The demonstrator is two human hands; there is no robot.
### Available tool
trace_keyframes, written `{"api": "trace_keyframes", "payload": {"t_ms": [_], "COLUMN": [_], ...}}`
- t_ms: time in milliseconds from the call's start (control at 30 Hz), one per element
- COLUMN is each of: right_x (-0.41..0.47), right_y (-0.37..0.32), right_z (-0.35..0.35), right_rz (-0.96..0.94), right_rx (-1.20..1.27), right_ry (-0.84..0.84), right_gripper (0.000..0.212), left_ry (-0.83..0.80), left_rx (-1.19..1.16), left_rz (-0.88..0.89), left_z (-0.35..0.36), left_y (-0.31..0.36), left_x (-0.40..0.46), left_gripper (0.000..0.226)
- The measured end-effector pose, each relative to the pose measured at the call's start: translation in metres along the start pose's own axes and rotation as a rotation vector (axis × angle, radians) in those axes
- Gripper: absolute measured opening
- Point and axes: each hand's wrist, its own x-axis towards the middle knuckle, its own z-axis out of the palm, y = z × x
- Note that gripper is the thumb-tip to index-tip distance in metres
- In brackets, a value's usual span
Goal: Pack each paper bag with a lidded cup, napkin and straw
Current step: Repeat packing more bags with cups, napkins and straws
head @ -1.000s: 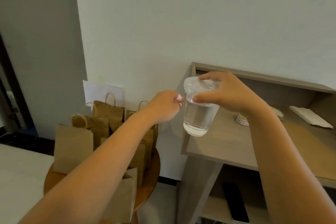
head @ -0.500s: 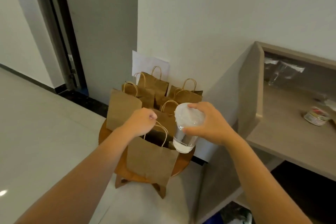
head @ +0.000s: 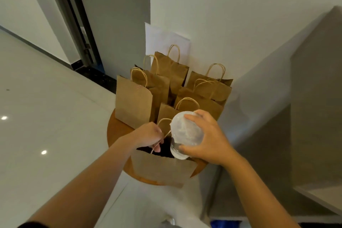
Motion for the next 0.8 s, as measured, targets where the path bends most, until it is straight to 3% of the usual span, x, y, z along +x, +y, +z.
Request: {"api": "trace_keyframes", "payload": {"t_ms": [100, 133, 233, 300, 367, 467, 600, 800], "right_x": [0.005, 0.005, 0.004, 0.003, 0.003, 0.003, 0.01, 0.019], "right_y": [0.004, 0.004, 0.0, -0.003, -0.007, -0.014, -0.022, -0.026], "right_z": [0.002, 0.0, -0.011, -0.024, -0.038, -0.054, -0.051, -0.016], "right_rz": [-0.008, -0.013, -0.031, -0.055, -0.084, -0.099, -0.096, 0.005], "right_rx": [0.017, 0.023, 0.096, 0.138, 0.162, 0.18, 0.122, 0.135], "right_ry": [-0.024, -0.022, 0.01, 0.048, 0.08, 0.113, 0.16, 0.114], "right_gripper": [0.085, 0.085, 0.083, 0.081, 0.079, 0.077, 0.079, 0.078], "left_ry": [-0.115, -0.139, -0.216, -0.213, -0.201, -0.163, -0.09, -0.034], "left_rx": [0.272, 0.33, 0.35, 0.45, 0.535, 0.501, 0.701, 0.914], "left_rz": [0.061, 0.07, 0.042, 0.078, 0.1, 0.134, 0.205, 0.254], "left_z": [0.002, 0.003, 0.009, 0.012, 0.013, 0.012, 0.013, 0.032], "left_y": [-0.006, -0.009, -0.017, -0.021, -0.023, -0.017, -0.017, -0.042], "left_x": [0.014, 0.018, 0.029, 0.037, 0.04, 0.041, 0.039, 0.048], "left_gripper": [0.005, 0.016, 0.077, 0.1, 0.091, 0.036, 0.027, 0.115]}}
